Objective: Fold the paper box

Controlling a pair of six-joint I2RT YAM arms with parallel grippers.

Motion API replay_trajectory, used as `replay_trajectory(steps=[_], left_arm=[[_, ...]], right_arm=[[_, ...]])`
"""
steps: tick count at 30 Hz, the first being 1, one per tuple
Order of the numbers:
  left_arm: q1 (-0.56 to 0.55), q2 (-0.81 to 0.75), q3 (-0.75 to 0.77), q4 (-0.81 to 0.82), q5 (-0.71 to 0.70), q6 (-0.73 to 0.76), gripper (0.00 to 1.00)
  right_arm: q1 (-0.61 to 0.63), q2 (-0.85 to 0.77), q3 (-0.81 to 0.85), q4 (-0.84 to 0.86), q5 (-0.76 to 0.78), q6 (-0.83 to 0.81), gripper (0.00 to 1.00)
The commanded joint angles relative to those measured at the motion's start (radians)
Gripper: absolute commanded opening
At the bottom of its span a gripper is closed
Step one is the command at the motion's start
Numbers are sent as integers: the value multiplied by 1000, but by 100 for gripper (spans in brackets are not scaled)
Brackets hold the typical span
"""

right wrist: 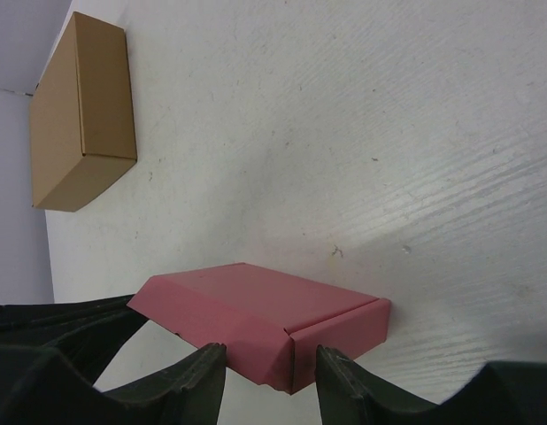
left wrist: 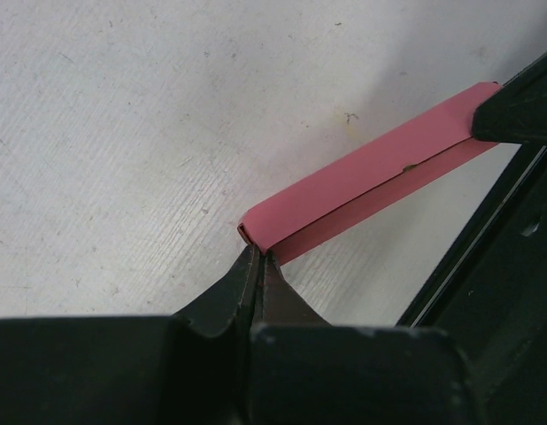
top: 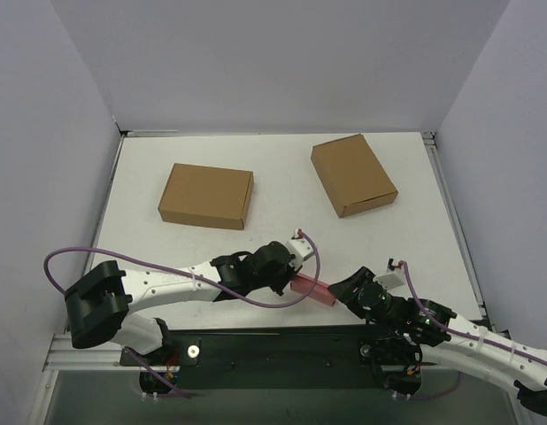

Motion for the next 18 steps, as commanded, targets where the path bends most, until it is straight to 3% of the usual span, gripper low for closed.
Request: replay_trajectory(steps=[1, 4, 9, 18], left_arm=[[-8, -19, -13, -23, 56, 23, 3], [-8, -42, -18, -14, 76, 35, 9], [-6, -79, -26, -11, 108, 47, 27], [9, -113, -27, -13, 142, 61, 42]], right_arm=[[9, 7, -49, -79, 6, 19, 44], [9, 7, -50, -79, 14, 25, 43], [9, 23, -52, -79, 20, 37, 42], [10, 58, -33, -79, 43, 37, 41]])
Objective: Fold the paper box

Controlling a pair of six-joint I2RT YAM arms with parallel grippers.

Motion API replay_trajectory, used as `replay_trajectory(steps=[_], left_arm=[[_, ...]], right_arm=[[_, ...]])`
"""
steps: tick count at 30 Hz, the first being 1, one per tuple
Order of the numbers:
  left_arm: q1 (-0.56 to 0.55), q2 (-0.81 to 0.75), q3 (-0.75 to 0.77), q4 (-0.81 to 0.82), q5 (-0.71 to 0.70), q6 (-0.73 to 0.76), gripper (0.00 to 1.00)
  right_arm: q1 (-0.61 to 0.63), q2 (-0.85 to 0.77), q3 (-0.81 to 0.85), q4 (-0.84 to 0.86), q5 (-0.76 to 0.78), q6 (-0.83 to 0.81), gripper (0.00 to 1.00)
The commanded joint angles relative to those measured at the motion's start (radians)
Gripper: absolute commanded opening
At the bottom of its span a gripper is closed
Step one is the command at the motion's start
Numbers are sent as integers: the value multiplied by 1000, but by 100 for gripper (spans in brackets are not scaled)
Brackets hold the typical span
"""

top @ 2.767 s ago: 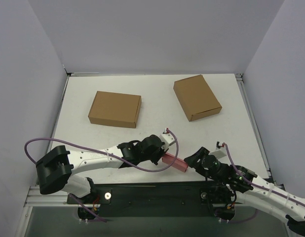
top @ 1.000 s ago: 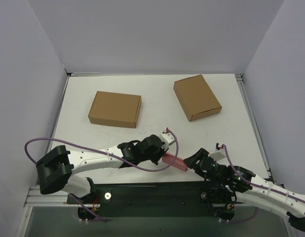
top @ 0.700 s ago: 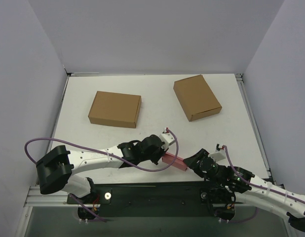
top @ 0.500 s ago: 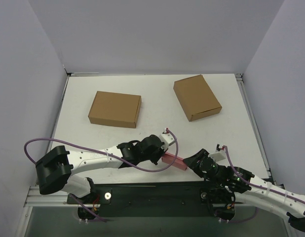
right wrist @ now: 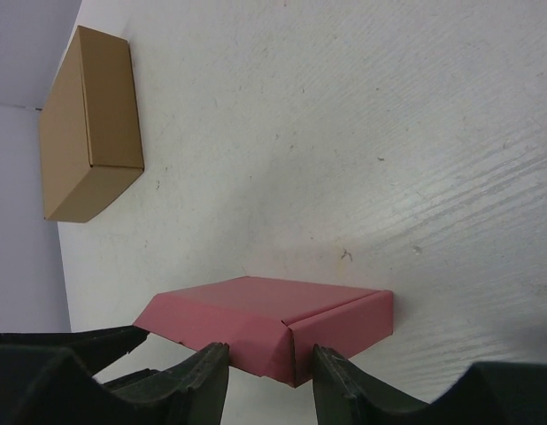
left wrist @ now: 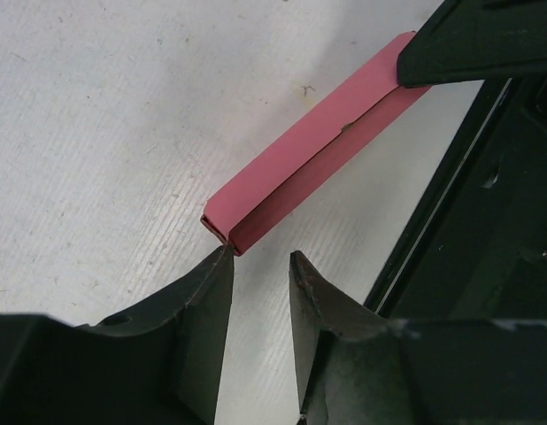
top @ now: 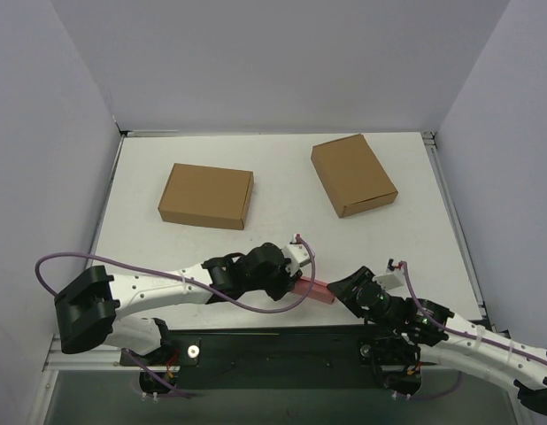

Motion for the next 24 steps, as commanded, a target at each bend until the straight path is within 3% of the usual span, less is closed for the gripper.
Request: replay_trajectory(steps=[1, 6, 11, 15, 24], left_arm=[[10, -50, 4, 9, 49, 11, 46], [58, -129, -15, 16, 167, -57, 52], [184, -187, -23, 79, 281, -204, 59], [245, -147, -37, 182, 339, -377, 60], [270, -17, -120, 375, 356, -543, 61]], right_arm=[[10, 50, -20, -112, 33, -13, 40], [10, 61, -19, -112, 37, -11, 38], [15, 63, -19, -114, 42, -13, 38], [16, 64, -16, -112, 43, -16, 38], [18, 67, -14, -112, 43, -19, 38]])
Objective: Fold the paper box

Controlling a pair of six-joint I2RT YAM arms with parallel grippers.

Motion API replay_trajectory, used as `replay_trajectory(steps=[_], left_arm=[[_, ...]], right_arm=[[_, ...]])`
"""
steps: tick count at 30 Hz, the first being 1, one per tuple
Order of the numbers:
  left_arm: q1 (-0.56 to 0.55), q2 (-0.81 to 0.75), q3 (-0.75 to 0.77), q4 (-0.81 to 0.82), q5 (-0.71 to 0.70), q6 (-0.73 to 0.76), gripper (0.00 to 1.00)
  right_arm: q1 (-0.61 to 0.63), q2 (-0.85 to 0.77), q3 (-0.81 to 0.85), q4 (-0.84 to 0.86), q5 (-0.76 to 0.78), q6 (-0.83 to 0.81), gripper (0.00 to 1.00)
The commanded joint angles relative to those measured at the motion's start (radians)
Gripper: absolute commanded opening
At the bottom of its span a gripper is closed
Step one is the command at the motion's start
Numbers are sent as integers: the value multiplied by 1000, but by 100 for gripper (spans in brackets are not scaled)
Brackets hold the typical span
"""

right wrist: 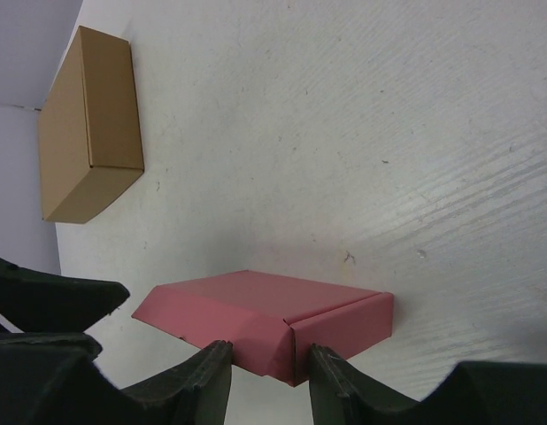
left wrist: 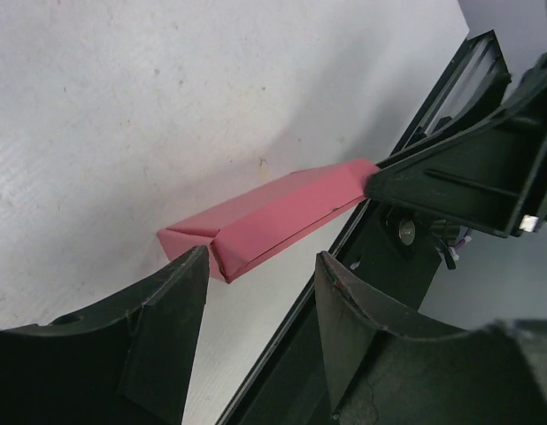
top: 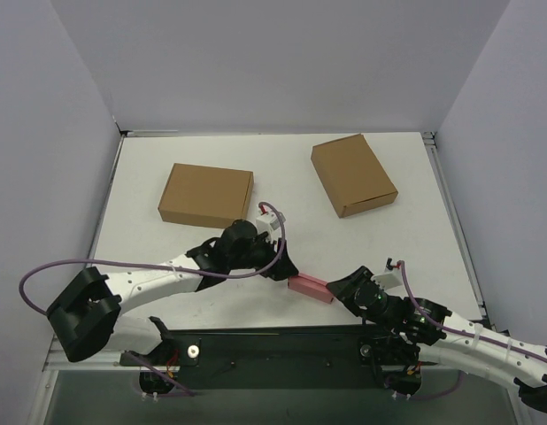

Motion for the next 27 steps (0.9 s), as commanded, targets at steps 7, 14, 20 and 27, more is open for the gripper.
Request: replay_trajectory(steps=[7, 14, 20, 27], left_arm=[[15, 61, -83, 250, 7, -170, 61], [25, 101, -89, 282, -25, -197, 61], [26, 139, -107, 295, -23, -200, 58], [25, 160, -126, 302, 10, -193, 47]], right_arm=[[13, 34, -20, -136, 26, -18, 38], [13, 26, -28, -136, 24, -17, 38], [16, 20, -31, -138, 24, -15, 38], [20, 22, -33, -136, 30, -10, 38]])
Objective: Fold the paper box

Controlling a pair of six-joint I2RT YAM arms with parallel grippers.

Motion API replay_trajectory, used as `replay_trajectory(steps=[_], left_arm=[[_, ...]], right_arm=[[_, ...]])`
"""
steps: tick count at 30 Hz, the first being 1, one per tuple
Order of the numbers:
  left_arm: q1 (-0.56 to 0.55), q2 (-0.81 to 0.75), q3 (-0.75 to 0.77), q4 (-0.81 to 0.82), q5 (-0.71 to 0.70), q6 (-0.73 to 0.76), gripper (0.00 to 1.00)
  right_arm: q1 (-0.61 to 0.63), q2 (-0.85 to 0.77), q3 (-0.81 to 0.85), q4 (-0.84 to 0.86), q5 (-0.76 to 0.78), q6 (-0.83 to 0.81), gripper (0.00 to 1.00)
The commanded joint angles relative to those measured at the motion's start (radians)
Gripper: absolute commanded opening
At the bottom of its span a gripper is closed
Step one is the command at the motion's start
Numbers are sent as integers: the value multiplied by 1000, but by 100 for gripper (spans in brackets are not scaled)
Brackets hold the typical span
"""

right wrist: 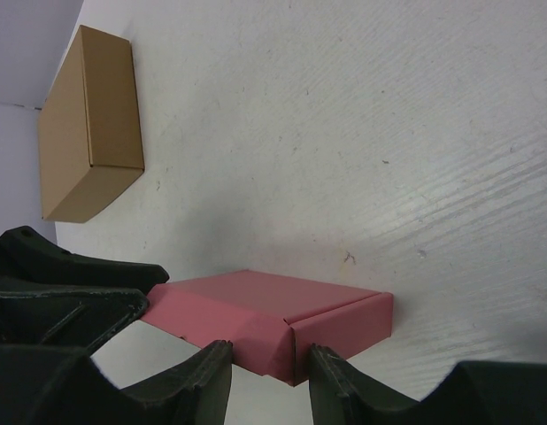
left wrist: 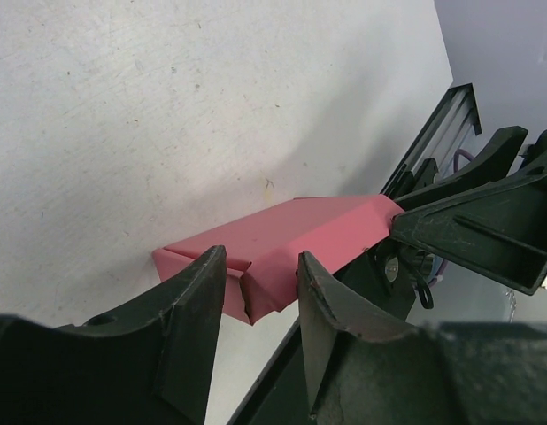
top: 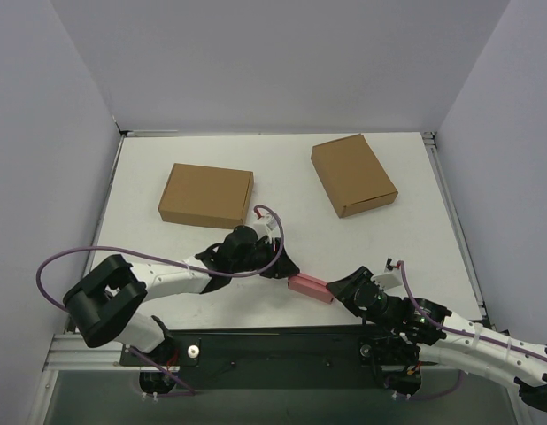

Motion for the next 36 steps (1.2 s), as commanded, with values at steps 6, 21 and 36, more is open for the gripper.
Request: replay_trajectory(steps=[6, 21, 36], left_arm=[[1, 25, -102, 101, 50, 9, 41], [-25, 36, -163, 120, 75, 213, 33], [-167, 39, -220, 121, -99, 414, 33]], right_arm=[[9, 25, -40, -138, 29, -2, 37], [18, 86, -54, -138, 37, 11, 33], [35, 146, -47, -160, 56, 15, 33]])
